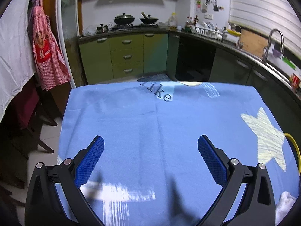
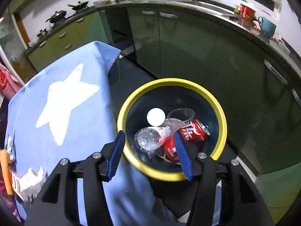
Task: Collect trash
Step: 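Carry the pill bottle into the bin and open the right tool, then grasp the orange mesh fruit sleeve with the left tool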
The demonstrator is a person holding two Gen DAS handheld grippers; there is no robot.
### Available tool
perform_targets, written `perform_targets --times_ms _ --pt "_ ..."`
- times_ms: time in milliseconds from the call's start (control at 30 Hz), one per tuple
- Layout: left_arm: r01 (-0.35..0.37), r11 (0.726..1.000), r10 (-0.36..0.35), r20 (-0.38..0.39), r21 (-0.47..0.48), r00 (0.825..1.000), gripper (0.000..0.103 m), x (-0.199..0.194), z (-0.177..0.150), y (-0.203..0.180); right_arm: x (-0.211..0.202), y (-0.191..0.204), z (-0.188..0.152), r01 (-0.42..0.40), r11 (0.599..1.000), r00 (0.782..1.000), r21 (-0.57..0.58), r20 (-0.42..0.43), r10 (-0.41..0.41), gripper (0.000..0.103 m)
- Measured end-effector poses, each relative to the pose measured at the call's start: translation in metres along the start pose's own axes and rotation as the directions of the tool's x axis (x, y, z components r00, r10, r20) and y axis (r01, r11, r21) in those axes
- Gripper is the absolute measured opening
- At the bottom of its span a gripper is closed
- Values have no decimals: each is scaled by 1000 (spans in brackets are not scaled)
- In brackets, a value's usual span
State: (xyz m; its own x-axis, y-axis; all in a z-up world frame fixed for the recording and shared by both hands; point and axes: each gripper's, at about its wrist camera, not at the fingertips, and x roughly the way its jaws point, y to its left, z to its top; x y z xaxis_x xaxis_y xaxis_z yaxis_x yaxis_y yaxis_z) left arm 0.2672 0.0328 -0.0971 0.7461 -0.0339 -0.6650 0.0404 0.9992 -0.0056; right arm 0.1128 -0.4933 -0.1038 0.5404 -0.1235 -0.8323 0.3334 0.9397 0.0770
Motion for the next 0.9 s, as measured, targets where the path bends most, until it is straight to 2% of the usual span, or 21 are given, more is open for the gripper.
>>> perform_targets --times_ms 167,367,567,667,800,900 --pt "5 999 -2 -78 36 997 98 -42 -9 -19 -13 11 -11 -29 999 999 -46 21 30 54" --pt "20 1000 -20 -203 -4 979 98 -88 -45 -33 -15 23 -16 -93 990 994 -108 51 99 54" --pt "21 995 -57 -368 -102 928 98 -103 -97 -34 -14 28 -19 -157 977 984 -142 60 166 55" --pt "-11 989 -49 -404 -145 914 98 -105 -113 -29 -14 27 -22 -181 973 979 -145 66 192 55" --pt "42 979 -123 -414 -198 902 98 -103 -119 -31 -12 26 -29 -202 969 975 -143 59 212 56" --pt "77 977 -152 -400 -196 904 98 -105 -117 -40 -10 23 -33 -210 968 974 -135 54 219 56"
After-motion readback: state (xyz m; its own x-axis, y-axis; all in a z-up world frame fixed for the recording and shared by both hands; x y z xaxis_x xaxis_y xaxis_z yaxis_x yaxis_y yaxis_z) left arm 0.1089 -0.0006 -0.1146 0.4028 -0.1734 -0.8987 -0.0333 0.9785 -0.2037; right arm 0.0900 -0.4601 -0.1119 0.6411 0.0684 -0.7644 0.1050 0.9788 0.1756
